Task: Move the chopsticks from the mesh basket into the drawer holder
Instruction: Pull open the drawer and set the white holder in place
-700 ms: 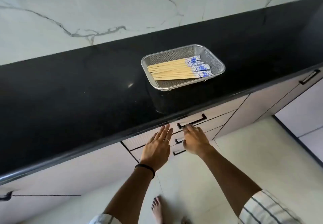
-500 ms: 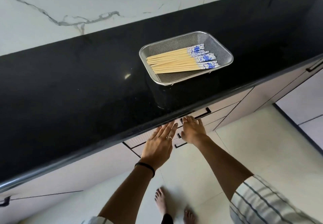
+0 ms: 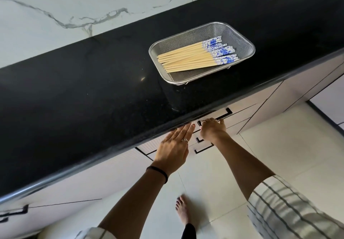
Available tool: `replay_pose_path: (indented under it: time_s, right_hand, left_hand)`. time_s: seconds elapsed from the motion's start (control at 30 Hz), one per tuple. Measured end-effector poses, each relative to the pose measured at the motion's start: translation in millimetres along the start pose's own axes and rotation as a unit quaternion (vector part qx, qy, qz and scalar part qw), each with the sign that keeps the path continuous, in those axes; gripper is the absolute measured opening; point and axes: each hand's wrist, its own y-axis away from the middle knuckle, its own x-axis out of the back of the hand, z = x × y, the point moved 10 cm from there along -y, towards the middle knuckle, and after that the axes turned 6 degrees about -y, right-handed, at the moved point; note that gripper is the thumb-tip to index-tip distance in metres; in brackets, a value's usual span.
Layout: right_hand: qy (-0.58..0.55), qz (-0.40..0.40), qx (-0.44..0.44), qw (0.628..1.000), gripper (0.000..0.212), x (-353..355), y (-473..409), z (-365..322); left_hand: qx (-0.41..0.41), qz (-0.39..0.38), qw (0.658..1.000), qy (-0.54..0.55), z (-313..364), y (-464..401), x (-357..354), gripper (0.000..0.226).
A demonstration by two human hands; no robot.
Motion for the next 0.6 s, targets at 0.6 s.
replay_pose_path:
  time_s: [0.6]
  right_hand:
    - [-0.015,0.042,0.111,0.993,0.040,-27.8,91.0,42.4]
  left_hand:
    - [0.138,-0.027,0.990,-0.022,30.8,56.4,-9.9,0.061]
